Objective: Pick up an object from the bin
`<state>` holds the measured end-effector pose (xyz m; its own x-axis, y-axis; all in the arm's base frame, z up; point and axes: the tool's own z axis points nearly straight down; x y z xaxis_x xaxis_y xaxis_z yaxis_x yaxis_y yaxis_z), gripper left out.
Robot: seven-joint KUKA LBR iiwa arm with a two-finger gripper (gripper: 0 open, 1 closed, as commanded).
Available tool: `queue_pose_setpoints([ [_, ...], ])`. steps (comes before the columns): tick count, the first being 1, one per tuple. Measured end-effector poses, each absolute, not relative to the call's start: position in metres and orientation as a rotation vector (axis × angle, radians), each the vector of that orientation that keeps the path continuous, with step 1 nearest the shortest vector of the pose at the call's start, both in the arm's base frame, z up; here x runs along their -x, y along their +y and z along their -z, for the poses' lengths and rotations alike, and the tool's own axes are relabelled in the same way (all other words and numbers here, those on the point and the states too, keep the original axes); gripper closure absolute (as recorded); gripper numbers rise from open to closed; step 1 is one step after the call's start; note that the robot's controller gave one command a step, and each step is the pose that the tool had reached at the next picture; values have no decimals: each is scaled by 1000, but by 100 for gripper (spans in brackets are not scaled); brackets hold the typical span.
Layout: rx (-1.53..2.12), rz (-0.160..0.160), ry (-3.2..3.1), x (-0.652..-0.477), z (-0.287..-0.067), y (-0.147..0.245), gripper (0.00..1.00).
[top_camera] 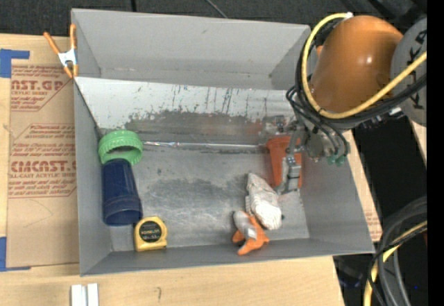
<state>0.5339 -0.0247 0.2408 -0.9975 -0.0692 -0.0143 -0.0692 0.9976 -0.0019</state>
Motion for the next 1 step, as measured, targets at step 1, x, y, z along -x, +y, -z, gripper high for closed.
queue_pose_setpoints([
  [1, 148, -1, 3137, -508, -169, -4, 0],
])
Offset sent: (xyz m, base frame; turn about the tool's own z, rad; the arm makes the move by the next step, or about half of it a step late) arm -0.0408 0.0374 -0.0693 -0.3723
